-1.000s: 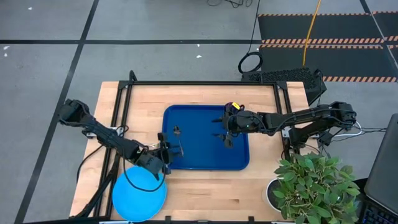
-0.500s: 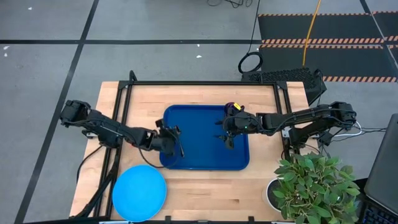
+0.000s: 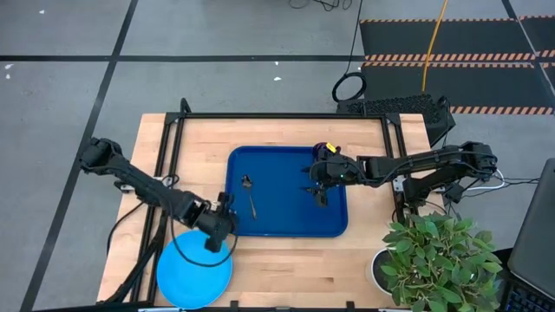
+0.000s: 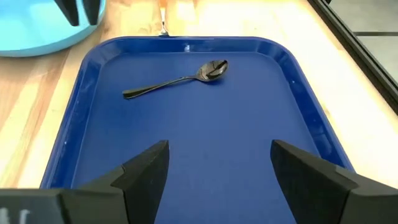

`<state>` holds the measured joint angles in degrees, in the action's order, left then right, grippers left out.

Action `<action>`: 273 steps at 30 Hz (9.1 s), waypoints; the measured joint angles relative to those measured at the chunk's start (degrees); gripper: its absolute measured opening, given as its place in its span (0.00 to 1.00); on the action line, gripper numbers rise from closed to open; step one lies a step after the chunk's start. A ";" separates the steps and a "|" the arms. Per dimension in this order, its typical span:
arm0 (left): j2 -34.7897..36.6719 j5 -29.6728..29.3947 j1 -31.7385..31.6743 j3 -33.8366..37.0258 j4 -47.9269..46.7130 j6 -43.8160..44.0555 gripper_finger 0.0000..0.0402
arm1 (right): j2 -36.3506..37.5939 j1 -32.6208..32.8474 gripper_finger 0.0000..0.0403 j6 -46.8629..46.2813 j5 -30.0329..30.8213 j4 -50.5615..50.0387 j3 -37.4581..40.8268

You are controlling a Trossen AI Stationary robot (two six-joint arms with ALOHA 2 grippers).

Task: Pick and place plate/cup/fork/spoon on tray
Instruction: Put the light blue plate on the blue serving tray to the bottom left of the violet glass

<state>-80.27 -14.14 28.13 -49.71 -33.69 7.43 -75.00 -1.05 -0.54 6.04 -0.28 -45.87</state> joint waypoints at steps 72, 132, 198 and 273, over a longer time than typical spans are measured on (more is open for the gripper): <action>-9.64 14.09 4.03 -3.39 -27.76 7.32 0.32 | 5.13 -0.12 0.68 2.82 0.13 3.02 0.00; -9.62 29.83 -4.60 -2.10 -16.11 20.52 0.01 | 5.12 -0.15 0.68 3.39 0.39 2.19 0.00; -32.09 23.02 -46.00 -37.75 -20.92 0.93 0.10 | 11.58 -0.01 0.68 0.74 -0.07 -4.81 -0.04; 15.58 4.06 -23.00 13.73 17.51 0.74 0.17 | -10.95 6.02 0.68 -3.40 6.09 -16.04 0.02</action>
<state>-64.69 -10.08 5.13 -35.99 -16.19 8.16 -85.95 4.97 -3.94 12.14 -16.31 -45.84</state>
